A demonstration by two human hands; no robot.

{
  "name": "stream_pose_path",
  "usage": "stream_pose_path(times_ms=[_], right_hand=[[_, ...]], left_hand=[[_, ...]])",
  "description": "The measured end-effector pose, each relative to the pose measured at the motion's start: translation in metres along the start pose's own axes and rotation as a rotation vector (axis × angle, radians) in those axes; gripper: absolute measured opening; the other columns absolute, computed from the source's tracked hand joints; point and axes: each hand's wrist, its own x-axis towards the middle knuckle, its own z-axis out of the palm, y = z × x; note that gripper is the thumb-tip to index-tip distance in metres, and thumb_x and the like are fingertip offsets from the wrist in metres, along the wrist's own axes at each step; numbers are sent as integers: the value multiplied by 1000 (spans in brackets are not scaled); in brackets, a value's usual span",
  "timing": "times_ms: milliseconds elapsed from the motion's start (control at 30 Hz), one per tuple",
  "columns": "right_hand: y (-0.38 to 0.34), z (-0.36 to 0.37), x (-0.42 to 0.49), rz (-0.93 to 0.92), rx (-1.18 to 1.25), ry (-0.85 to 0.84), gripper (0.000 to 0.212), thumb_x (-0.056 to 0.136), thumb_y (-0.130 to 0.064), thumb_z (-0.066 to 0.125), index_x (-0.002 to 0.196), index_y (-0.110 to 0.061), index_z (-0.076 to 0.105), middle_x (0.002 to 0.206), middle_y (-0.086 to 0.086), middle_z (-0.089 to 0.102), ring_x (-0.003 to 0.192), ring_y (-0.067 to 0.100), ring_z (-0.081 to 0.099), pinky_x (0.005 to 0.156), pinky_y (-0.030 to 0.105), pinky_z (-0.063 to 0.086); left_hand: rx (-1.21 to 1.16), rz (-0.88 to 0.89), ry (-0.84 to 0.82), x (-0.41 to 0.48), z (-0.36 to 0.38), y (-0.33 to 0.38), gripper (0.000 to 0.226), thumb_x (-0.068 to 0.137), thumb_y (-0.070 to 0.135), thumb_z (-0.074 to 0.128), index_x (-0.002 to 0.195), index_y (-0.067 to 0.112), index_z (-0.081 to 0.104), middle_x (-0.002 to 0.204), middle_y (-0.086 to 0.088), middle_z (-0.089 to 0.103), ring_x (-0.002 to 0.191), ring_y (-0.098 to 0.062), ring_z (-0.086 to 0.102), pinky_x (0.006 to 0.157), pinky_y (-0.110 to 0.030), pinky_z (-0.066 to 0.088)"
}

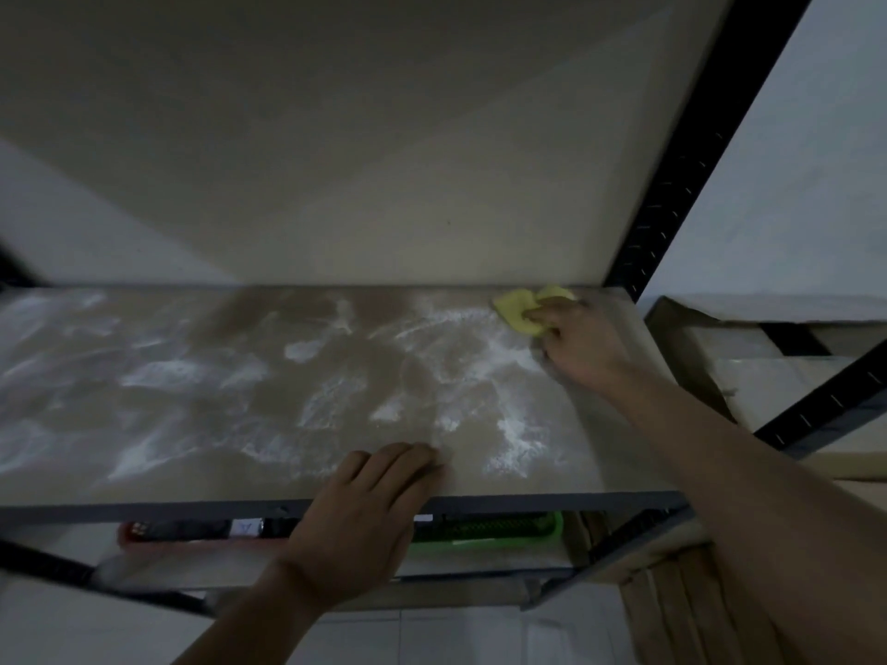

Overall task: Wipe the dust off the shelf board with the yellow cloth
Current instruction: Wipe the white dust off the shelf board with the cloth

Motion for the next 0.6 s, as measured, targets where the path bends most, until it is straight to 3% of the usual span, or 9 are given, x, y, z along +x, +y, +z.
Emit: stream_pose_path(times_ms=[67, 133, 233, 300, 400, 533, 600], right_hand=[[-12, -4, -4, -63, 189, -74, 35, 87, -12, 55, 117, -22, 70, 130, -5, 62, 118, 19, 56, 99, 23, 36], [-10, -14, -6, 13, 231, -65, 33, 91, -19, 51, 118, -21, 68, 122, -5, 61, 115, 19, 56, 97, 26, 39], [17, -22, -7, 227, 43, 131, 39, 90, -29, 45, 122, -17, 63, 130, 11, 54, 109, 35, 57, 95, 39, 47], [23, -16, -23, 290, -125, -6, 39, 93, -31, 42, 125, -18, 59, 133, 14, 49, 112, 35, 52, 95, 41, 45], [0, 11, -55, 145, -179, 8, 56, 90, -42, 19, 129, -18, 53, 136, 12, 46, 118, 30, 45, 96, 43, 41], [-56, 35, -70, -28, 56, 61, 40, 93, -23, 41, 129, -22, 57, 135, 9, 43, 113, 30, 44, 93, 39, 42], [-57, 25, -63, 27, 114, 116, 37, 95, -17, 44, 129, -20, 58, 134, 10, 44, 112, 28, 45, 93, 36, 41]], left_hand=[[-2, 3, -3, 0, 0, 0, 48, 92, 29, 48, 138, 16, 51, 140, -8, 60, 125, -25, 49, 96, -35, 36], [-9, 7, -1, 1, 0, 0, 47, 92, 28, 49, 137, 15, 55, 139, -8, 59, 124, -25, 49, 94, -34, 35], [-20, 3, -14, 2, -3, 1, 46, 92, 27, 48, 137, 16, 56, 139, -6, 60, 124, -24, 50, 94, -33, 34], [-30, 2, -11, 2, -4, 1, 46, 92, 26, 48, 137, 17, 55, 139, -5, 59, 124, -23, 50, 94, -32, 33], [-30, 2, -23, 2, -4, 1, 47, 91, 25, 48, 136, 16, 56, 139, -6, 58, 124, -24, 49, 93, -33, 34], [-65, -8, -20, 1, -4, 1, 45, 93, 23, 48, 137, 17, 56, 142, -6, 57, 126, -25, 50, 93, -33, 34], [-84, -10, -13, 1, -5, 2, 45, 92, 22, 49, 137, 18, 56, 141, -5, 56, 127, -25, 49, 94, -33, 34]])
